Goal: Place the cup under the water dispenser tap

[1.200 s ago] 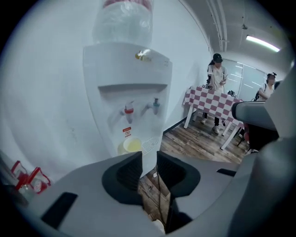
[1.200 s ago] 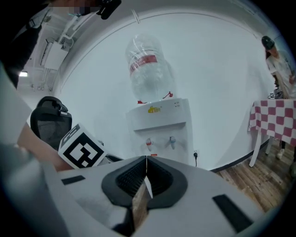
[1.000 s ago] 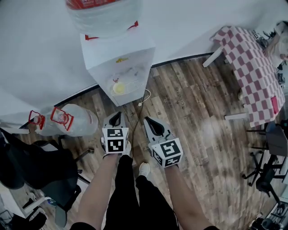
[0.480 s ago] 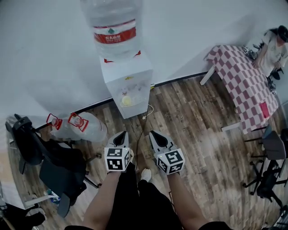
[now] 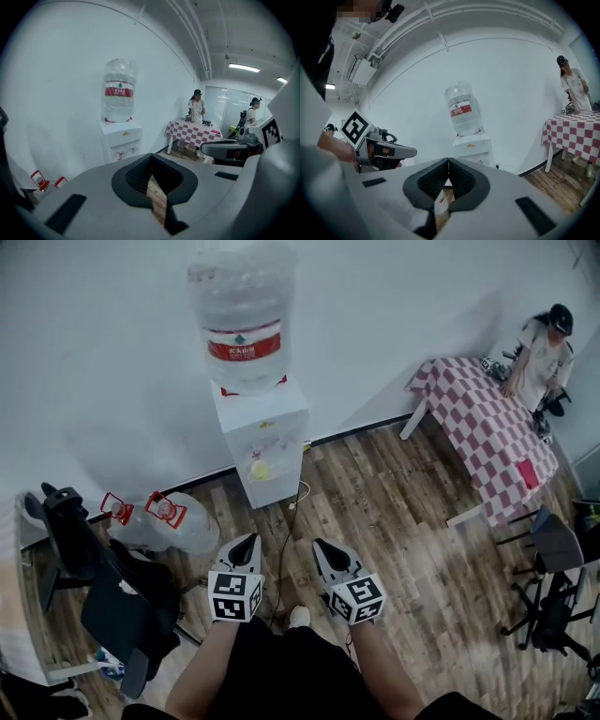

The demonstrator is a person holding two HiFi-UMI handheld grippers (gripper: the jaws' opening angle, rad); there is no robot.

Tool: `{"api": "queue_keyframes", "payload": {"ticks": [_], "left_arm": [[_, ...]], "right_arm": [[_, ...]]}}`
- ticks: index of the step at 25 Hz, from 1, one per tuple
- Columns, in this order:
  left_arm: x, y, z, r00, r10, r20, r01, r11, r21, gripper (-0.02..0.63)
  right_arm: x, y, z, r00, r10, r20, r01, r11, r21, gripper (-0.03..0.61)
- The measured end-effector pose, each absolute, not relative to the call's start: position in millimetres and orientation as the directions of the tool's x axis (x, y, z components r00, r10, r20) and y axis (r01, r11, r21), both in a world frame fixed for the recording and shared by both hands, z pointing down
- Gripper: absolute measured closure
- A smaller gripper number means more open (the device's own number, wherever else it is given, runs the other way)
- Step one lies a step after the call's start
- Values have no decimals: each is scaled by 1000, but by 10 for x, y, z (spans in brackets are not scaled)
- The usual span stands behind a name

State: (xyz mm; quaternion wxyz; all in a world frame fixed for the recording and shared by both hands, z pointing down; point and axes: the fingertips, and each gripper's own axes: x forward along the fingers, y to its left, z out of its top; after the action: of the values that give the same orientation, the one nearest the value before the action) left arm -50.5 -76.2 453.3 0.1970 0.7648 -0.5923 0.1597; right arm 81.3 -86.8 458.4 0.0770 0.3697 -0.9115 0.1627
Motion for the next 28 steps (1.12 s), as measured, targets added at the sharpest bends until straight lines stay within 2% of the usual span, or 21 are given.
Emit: {"api": "queue_keyframes", "payload": {"ticks": [10, 19, 28], "left_arm": [[-935, -442, 4038, 321, -850, 418, -945, -315, 85, 600], [-1446, -202, 3906, 295, -878, 376, -954, -290, 72, 600], [-1452, -164, 3932, 302, -875, 378, -952, -301, 63, 600]], "right_arm": [[603, -445, 4123, -701, -678, 223, -713, 670, -206, 557], [464, -254, 3904, -682, -708, 186, -731, 649, -211, 557], [506, -222, 3969, -664, -715, 216, -747, 635, -196, 557]]}}
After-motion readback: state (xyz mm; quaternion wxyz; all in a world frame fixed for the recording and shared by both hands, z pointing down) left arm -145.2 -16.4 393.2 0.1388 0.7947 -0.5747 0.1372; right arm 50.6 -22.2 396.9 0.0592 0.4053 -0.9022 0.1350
